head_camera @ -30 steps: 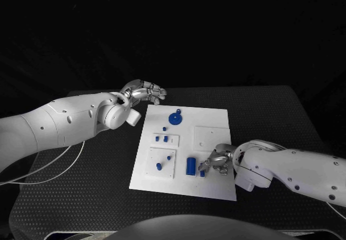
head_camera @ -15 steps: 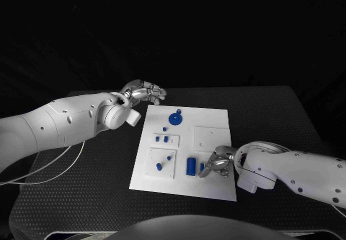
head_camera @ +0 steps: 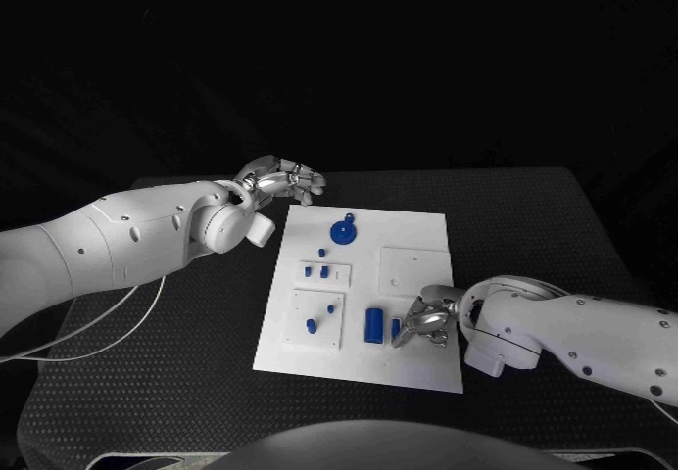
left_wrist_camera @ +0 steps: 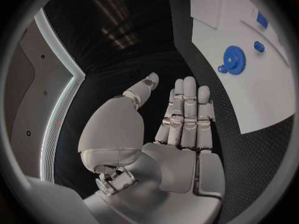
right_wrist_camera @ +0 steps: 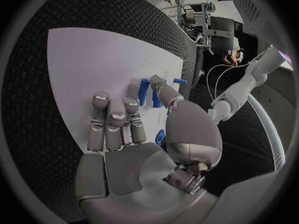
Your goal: Assemble the parts on the task board
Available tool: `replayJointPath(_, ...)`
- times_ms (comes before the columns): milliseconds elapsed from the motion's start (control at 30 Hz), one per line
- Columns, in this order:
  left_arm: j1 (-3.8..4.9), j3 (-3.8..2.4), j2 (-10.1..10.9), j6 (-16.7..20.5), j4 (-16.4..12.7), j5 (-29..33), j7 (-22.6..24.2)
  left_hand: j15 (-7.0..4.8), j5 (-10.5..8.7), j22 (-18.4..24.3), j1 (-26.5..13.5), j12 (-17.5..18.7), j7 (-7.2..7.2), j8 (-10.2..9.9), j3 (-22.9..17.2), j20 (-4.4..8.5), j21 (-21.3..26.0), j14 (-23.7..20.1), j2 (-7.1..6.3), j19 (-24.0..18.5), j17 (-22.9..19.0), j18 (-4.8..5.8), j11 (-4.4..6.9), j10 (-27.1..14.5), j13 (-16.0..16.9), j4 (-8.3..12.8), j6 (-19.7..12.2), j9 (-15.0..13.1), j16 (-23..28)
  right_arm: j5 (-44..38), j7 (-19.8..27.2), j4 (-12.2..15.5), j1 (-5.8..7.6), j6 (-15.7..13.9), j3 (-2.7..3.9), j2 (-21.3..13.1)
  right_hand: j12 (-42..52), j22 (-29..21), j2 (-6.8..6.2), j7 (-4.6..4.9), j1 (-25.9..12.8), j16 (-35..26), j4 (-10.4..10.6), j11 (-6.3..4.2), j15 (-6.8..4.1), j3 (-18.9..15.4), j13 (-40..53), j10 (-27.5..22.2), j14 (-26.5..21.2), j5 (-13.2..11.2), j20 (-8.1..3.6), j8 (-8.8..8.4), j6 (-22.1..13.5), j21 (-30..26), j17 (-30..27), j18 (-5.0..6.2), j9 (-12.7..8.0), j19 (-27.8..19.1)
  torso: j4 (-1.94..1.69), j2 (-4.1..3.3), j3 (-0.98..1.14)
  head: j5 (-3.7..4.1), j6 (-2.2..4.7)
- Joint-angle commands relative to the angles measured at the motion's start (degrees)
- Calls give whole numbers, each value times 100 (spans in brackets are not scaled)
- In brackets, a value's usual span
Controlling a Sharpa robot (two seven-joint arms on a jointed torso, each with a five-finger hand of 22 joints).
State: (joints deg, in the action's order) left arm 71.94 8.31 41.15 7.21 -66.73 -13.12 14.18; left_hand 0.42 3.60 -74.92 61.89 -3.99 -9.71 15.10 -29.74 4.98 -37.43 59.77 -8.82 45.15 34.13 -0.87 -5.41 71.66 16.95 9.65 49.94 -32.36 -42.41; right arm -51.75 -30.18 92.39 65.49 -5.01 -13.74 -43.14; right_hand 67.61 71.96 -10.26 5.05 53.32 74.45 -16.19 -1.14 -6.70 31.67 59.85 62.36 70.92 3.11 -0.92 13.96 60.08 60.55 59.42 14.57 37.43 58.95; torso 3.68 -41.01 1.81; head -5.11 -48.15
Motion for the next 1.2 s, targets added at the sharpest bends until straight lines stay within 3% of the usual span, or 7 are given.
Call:
replayJointPath(33,6,-3,-5,-79,-17,-16,39,24,8,-119,-31,-9,3,1,-2,1,35,6,-4,16,8,-104,6,-19,4,-47,-28,10,24,-79,-93,-54,-69,142,-47,17,36,-2,163,-9,61,29,-53,-18,-42,-39,-6,35,17,-31,-31,35,41,26,-1,43,11,-1,-3,-1,1,0,-10)
replayJointPath(233,6,-3,2,-71,-17,-17,36,25,8,-119,-33,-9,3,1,-2,1,35,7,-4,16,10,-104,6,-19,4,-49,-29,10,25,-148,-96,-75,-92,91,-47,38,32,-2,364,-35,446,26,-60,-43,-61,-57,-19,84,30,-32,-44,53,99,30,-15,43,19,-19,-4,0,3,-5,-22)
replayJointPath(933,6,-1,4,-68,-14,-18,27,25,8,-119,-41,-9,2,2,0,0,36,7,1,17,14,-103,5,-19,4,-60,-29,10,28,-68,-67,-111,-94,45,-47,-24,20,-31,356,-52,271,21,-11,-60,-73,-91,-39,155,75,-33,-20,55,172,33,-39,43,4,39,-4,2,2,14,-4)
replayJointPath(1000,6,-1,0,-66,-12,-18,31,25,8,-119,-41,-9,2,2,0,0,36,7,1,17,15,-103,5,-19,4,-61,-29,10,28,27,-12,-115,-94,102,-46,-69,13,-38,284,-49,227,16,2,-58,-74,-85,-42,154,75,-33,-18,45,167,27,-43,43,-3,42,-2,7,0,15,2)
replayJointPath(1033,6,-1,-4,-65,-9,-18,33,25,8,-119,-41,-9,2,2,0,0,37,7,2,17,15,-103,5,-19,4,-62,-29,10,29,75,32,-115,-93,158,-46,-96,-8,-61,120,-40,194,1,94,-57,-73,51,-51,145,73,-26,-18,26,153,5,-54,43,-16,51,-1,8,0,14,4)
replayJointPath(1067,5,-1,-9,-61,-2,-18,37,25,8,-119,-42,-9,2,2,0,0,37,8,2,17,15,-103,5,-19,4,-63,-29,10,29,197,158,-97,-85,279,-45,-160,-21,-89,-194,-7,86,-12,274,-11,-53,260,-53,136,76,-24,-12,-58,31,-15,-65,43,-59,73,1,9,0,17,17)
replayJointPath(1200,5,-1,-44,-45,24,-18,50,25,9,-119,-45,-9,2,2,0,0,37,8,5,17,16,-103,5,-19,4,-67,-29,11,30,303,421,19,59,342,-44,-326,-18,-91,-396,69,-78,-27,369,52,7,271,-33,74,43,3,5,-166,-157,-24,-65,43,-105,43,-14,11,2,46,59)
